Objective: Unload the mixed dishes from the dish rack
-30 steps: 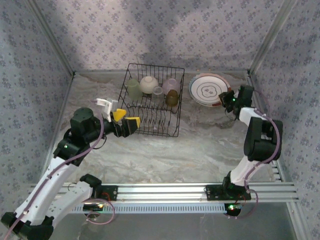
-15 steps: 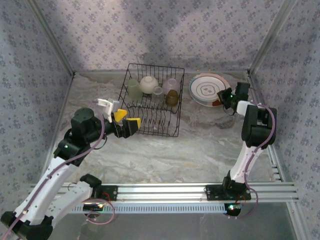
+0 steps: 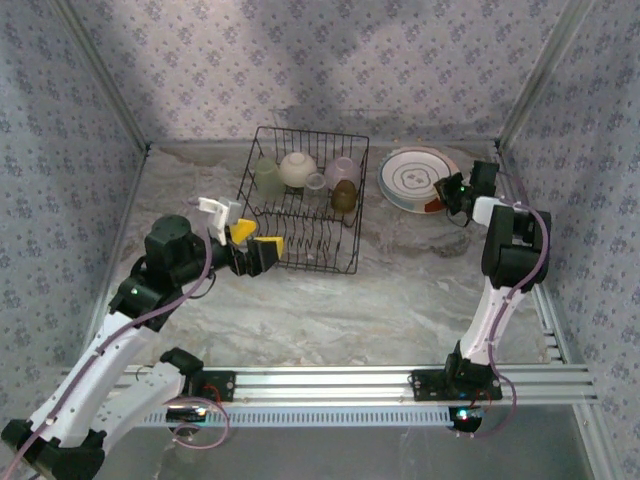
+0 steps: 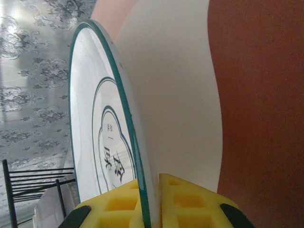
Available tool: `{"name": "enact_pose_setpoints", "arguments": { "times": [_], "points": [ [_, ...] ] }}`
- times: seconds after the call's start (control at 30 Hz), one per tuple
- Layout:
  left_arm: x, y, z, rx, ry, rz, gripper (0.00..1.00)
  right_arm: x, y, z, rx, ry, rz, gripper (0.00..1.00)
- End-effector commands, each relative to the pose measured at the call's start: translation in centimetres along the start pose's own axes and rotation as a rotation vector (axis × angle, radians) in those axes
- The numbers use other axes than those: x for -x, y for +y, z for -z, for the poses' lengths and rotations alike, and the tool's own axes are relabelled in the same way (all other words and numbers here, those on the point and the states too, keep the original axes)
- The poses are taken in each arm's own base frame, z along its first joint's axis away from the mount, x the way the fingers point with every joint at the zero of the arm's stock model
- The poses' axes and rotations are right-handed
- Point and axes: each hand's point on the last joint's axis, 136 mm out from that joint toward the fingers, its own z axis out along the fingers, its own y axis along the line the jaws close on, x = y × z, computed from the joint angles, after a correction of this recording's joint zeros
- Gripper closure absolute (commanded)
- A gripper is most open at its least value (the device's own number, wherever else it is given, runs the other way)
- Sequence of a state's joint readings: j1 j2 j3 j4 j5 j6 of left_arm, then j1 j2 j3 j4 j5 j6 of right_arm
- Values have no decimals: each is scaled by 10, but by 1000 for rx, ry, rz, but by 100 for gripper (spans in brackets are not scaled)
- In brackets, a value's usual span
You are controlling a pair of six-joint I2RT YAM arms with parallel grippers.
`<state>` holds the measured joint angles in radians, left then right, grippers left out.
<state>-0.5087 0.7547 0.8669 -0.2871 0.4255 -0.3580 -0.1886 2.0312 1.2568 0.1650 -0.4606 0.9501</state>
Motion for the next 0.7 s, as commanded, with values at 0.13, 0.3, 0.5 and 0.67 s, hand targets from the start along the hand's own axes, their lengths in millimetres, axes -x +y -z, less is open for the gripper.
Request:
{"name": "enact_pose_setpoints", "arguments": {
  "times": [0.13, 0.3, 0.5, 0.67],
  "points": [
    [5, -6, 1, -18, -21, -40, 1, 12, 12, -2, 23, -6, 35, 100],
    [5, -9, 1, -29, -22, -48, 1, 12, 6, -7, 8, 4, 32, 100],
    [4, -11, 1, -36, -18, -56, 1, 12, 1, -10, -8, 7, 27, 100],
    [3, -12, 1, -40, -14, -58, 1, 12, -1, -10, -20, 12, 27, 93]
  ]
}}
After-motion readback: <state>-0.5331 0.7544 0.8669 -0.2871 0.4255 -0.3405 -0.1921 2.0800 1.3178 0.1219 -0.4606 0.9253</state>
